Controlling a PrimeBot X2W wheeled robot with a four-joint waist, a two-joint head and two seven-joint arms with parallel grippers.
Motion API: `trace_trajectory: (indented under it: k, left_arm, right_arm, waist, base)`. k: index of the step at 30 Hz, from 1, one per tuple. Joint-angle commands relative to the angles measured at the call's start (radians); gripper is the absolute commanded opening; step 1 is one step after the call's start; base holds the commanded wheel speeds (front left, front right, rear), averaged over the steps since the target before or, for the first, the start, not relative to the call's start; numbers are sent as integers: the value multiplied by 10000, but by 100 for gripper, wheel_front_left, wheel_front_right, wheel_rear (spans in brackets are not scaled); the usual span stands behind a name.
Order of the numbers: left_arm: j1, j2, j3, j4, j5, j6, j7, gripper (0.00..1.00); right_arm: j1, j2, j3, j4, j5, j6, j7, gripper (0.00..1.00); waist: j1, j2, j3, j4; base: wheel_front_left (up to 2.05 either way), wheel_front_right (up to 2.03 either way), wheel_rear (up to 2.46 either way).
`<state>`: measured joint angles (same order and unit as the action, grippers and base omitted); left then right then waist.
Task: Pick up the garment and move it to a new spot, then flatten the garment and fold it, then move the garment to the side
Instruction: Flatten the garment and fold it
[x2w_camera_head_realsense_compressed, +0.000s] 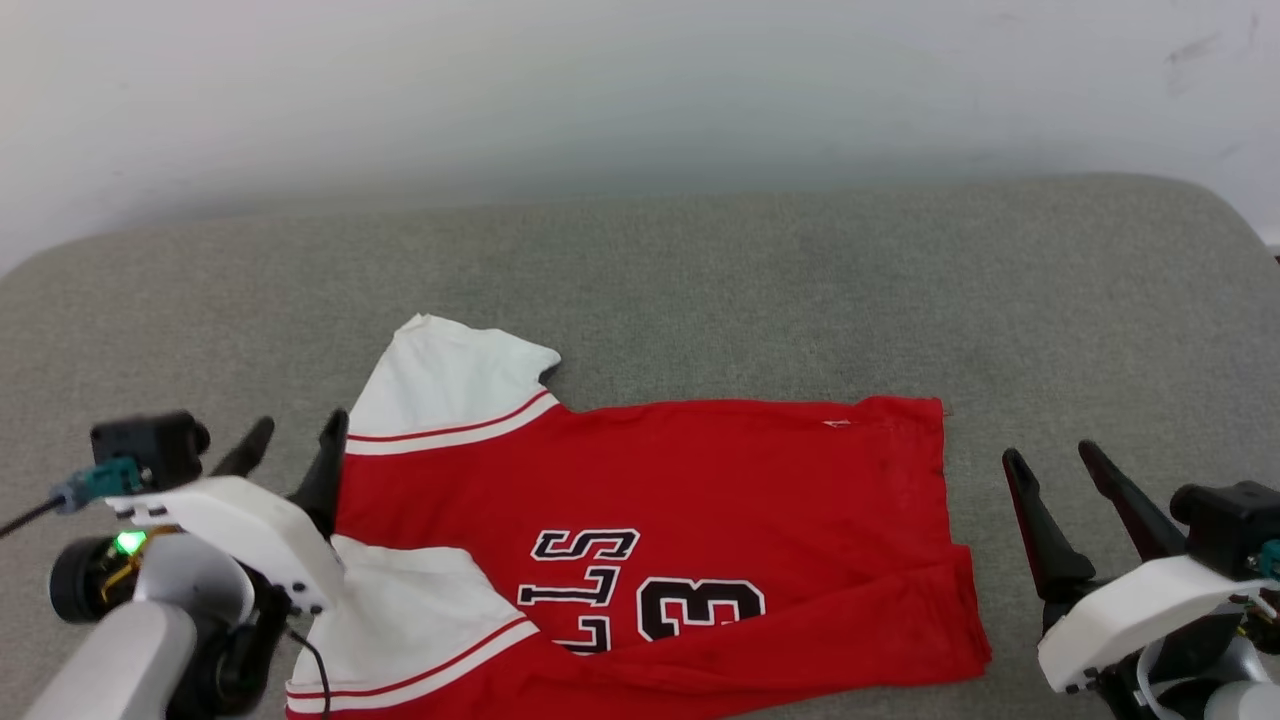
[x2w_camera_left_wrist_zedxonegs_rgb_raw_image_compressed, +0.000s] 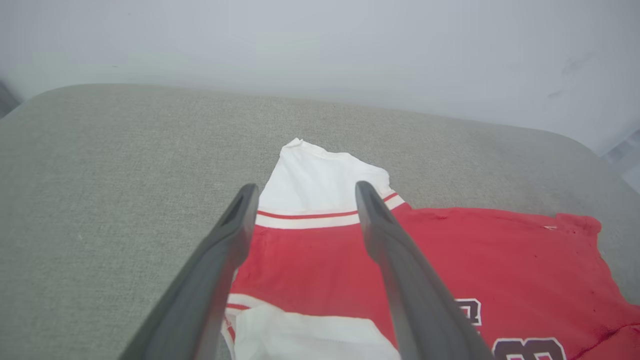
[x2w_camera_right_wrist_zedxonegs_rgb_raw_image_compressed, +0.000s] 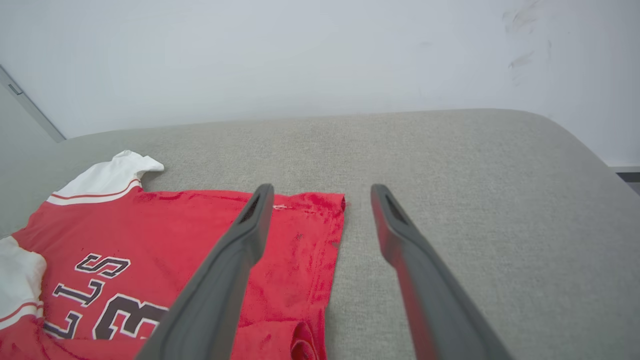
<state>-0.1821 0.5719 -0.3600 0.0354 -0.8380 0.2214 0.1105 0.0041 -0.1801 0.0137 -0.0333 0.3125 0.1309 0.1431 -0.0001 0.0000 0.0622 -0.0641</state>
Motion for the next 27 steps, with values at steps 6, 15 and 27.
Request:
trace_trajectory:
  k: [6, 15, 27]
  left_arm:
    - [-1988, 506, 220, 105, 186, -202, 646, 100]
    - [-4779, 1551, 57, 1312, -346, -1171, 3325, 100]
    - [-6631, 2608, -721, 2906, -1102, -1747, 7603, 100]
  right_arm:
    - [-866, 529, 38, -937, -592, -3, -473, 100]
    - [-1860, 927, 341, -1713, -911, -3, -888, 100]
    - [-2215, 1153, 750, -1688, -790, -3, -1182, 100]
  waist:
    - [1, 0, 1519, -704]
    - [1, 0, 3388, -1598]
    - [1, 0, 4451, -2454]
  base:
    - [0, 0, 0]
    - [0, 0, 0]
    - [0, 0, 0]
